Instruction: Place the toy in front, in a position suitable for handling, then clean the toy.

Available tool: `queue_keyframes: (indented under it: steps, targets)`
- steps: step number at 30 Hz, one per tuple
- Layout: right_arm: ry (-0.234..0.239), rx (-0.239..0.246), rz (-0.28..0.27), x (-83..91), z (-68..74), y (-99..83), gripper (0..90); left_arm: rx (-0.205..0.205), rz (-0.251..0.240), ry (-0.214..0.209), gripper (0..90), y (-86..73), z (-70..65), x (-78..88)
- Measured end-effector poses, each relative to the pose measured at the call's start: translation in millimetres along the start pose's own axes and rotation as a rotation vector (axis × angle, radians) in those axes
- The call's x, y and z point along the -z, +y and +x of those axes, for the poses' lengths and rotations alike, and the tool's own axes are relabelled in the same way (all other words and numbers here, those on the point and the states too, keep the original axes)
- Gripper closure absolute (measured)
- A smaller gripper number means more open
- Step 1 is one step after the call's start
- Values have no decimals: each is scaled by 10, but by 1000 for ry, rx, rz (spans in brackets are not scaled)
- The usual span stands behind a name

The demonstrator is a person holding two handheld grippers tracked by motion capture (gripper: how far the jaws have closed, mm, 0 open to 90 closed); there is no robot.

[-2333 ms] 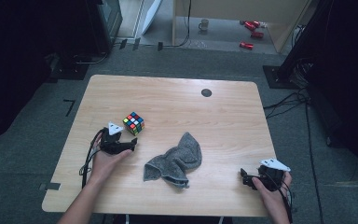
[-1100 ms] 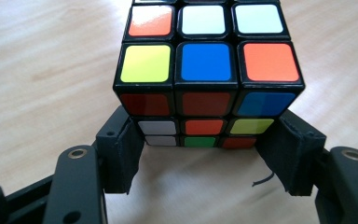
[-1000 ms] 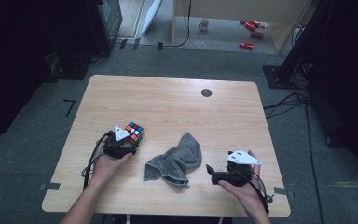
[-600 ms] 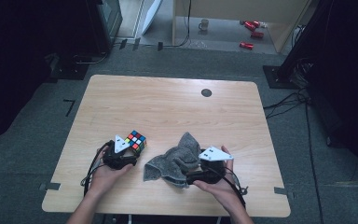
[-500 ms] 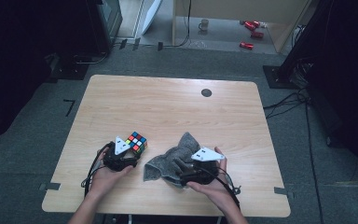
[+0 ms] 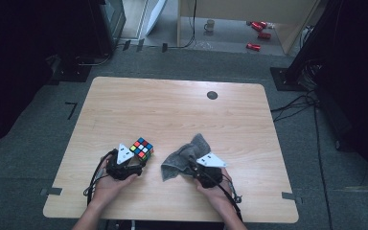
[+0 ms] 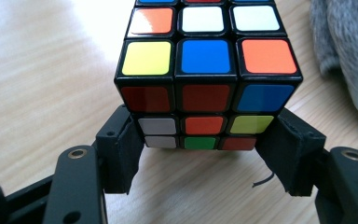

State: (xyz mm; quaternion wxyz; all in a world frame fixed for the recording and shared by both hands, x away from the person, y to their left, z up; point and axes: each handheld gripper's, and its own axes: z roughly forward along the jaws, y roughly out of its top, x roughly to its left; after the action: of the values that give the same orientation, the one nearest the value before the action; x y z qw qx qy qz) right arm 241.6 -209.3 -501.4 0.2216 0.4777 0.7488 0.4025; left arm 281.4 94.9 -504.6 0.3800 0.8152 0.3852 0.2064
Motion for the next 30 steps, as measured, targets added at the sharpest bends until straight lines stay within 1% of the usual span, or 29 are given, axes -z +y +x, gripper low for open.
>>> queue_keyframes:
  steps: [1, 4, 6, 7, 10, 13, 16, 17, 20, 22, 24, 27, 28, 30]
  targets:
    - [-23, 1, -9, 44, -73, 0, 778, 1, -6, -7, 354, 16, -14, 17]
    - [-52, -22, -21, 145, -248, -4, 778, -13, -17, -22, 354, 51, -70, 49]
    - [-84, -22, -26, 221, -372, -9, 777, -22, -19, -40, 354, 71, -113, 62]
    - [-89, -26, -28, 243, -413, -12, 777, -29, -20, -49, 354, 81, -145, 64]
    - [-130, -27, -12, 310, -554, -40, 772, -49, -19, -67, 354, 100, -219, 61]
    - [-154, -46, -1, 344, -666, -75, 759, -63, -19, -88, 354, 120, -304, 55]
    - [-146, -73, 9, 361, -742, -94, 701, -86, -11, -114, 354, 130, -392, 39]
    - [-145, -74, 9, 364, -760, -101, 684, -102, -4, -123, 354, 130, -429, 27]
    - [-129, -85, -2, 372, -791, -108, 501, -122, 14, -135, 354, 117, -505, -16]
    - [-93, -84, -5, 376, -795, -99, 359, -136, 31, -145, 354, 104, -537, -49]
    - [-99, -67, -14, 386, -783, -90, 284, -137, 45, -152, 354, 92, -551, -71]
    - [-81, -66, -28, 403, -776, -64, 187, -149, 63, -166, 354, 67, -569, -104]
    - [-79, -65, -29, 401, -773, -60, 164, -150, 69, -171, 354, 60, -577, -110]
    - [-78, -60, -24, 390, -763, -58, 139, -164, 76, -180, 353, 45, -592, -131]
